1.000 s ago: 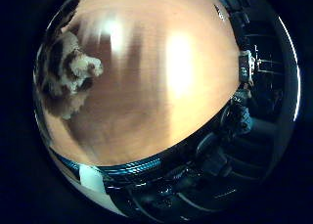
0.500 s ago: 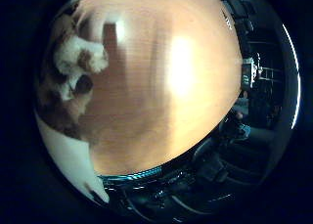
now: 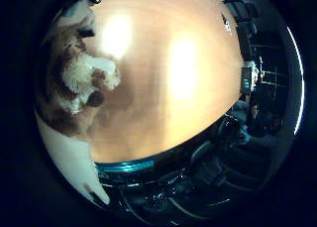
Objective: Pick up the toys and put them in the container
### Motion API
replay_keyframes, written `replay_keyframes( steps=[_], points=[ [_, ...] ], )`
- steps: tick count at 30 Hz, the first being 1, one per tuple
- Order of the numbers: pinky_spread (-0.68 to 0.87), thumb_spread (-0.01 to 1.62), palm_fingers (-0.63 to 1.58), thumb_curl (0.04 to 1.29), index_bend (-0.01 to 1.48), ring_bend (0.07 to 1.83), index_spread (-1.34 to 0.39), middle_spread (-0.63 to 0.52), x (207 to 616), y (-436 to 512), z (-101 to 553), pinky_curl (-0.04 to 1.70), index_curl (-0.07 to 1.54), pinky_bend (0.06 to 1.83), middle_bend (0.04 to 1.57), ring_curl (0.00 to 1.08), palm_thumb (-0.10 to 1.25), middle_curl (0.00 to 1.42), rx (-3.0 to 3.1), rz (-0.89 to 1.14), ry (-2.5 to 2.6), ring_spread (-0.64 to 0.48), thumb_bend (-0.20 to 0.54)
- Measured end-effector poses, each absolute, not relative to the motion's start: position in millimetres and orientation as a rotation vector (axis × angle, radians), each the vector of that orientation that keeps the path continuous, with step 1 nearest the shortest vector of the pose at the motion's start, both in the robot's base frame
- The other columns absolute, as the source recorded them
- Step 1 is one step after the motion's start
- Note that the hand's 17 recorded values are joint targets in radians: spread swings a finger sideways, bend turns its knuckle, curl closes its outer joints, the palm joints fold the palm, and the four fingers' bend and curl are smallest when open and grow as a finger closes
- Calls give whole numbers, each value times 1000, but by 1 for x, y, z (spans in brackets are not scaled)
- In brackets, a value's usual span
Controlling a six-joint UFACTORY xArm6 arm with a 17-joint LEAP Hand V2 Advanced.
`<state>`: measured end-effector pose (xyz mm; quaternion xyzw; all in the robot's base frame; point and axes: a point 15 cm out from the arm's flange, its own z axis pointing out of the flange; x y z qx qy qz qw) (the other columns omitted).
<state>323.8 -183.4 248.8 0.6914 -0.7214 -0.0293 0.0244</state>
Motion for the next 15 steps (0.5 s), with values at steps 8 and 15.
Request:
replay_keyframes(
  steps=[8,15],
  points=[
    [-195,857,1076,677,1060,1384,-247,-146,322,-167,371,740,876,1331,1327,707,1067,785,2198,35,-2205,-216,-16],
    [-199,827,1073,724,1050,1363,-246,-146,318,-141,453,796,887,1288,1327,733,1049,790,2252,152,-2178,-223,-17]
  ],
)
